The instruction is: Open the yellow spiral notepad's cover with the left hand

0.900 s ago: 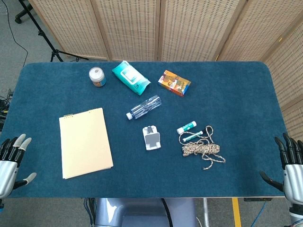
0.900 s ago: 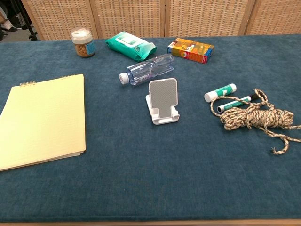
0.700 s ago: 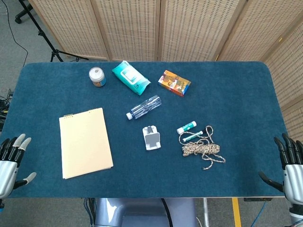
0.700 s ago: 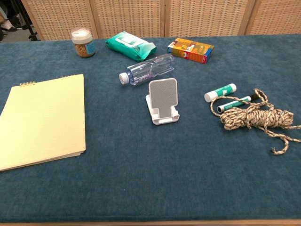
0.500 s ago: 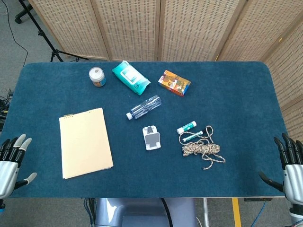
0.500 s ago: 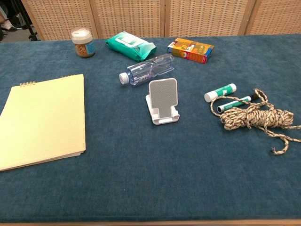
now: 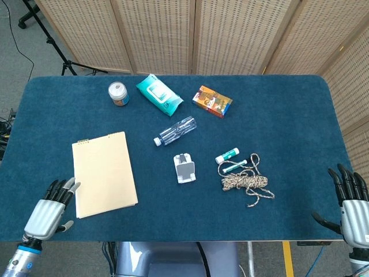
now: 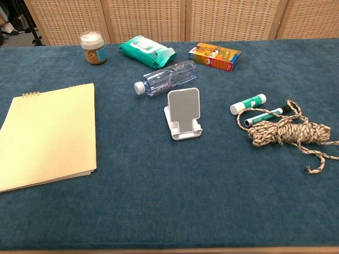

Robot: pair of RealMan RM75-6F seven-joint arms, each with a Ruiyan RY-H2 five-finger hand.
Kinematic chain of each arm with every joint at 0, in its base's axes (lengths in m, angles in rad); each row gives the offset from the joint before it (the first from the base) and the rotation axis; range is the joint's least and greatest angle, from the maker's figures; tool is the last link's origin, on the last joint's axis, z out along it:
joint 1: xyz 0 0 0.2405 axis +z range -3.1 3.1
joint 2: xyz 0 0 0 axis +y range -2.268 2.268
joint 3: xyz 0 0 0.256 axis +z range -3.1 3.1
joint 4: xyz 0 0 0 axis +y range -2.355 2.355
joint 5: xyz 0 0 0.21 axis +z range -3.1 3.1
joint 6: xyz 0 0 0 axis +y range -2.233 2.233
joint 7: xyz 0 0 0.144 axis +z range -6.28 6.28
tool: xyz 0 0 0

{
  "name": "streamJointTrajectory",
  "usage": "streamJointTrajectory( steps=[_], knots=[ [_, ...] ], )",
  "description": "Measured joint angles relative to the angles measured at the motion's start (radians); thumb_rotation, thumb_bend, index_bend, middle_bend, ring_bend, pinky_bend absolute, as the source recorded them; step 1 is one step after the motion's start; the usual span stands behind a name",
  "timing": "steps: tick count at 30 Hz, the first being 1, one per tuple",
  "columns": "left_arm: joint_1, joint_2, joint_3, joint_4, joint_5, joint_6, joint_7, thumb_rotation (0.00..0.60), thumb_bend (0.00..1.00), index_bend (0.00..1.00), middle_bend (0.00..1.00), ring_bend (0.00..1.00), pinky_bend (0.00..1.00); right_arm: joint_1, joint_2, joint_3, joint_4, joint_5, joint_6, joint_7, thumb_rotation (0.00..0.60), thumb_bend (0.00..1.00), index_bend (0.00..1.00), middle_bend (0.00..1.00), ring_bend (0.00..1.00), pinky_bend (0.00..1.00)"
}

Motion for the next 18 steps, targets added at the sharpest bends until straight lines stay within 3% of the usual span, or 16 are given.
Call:
streamJointTrajectory(
  steps=[5, 11, 18],
  knots=[
    [-0.014, -0.064, 0.011, 0.081, 0.006, -0.017, -0.007, 0.6, 0.23, 0.1, 0.0, 0.0, 0.0, 0.0, 0.005, 0.0, -0.003, 0.002, -0.001, 0.012, 0.6, 0.0, 0.0, 0.0, 0.0, 0.0],
    [-0.02, -0.1, 0.017, 0.13, 0.0, -0.023, -0.021, 0.6, 0.29, 0.23, 0.0, 0.0, 0.0, 0.0, 0.007, 0.0, -0.006, 0.005, -0.002, 0.018, 0.6, 0.0, 0.0, 0.0, 0.0, 0.0],
    [-0.021, -0.112, 0.021, 0.15, -0.018, -0.029, -0.039, 0.6, 0.3, 0.28, 0.0, 0.0, 0.0, 0.001, 0.008, -0.002, -0.01, 0.005, -0.005, 0.021, 0.6, 0.0, 0.0, 0.0, 0.0, 0.0]
  ],
)
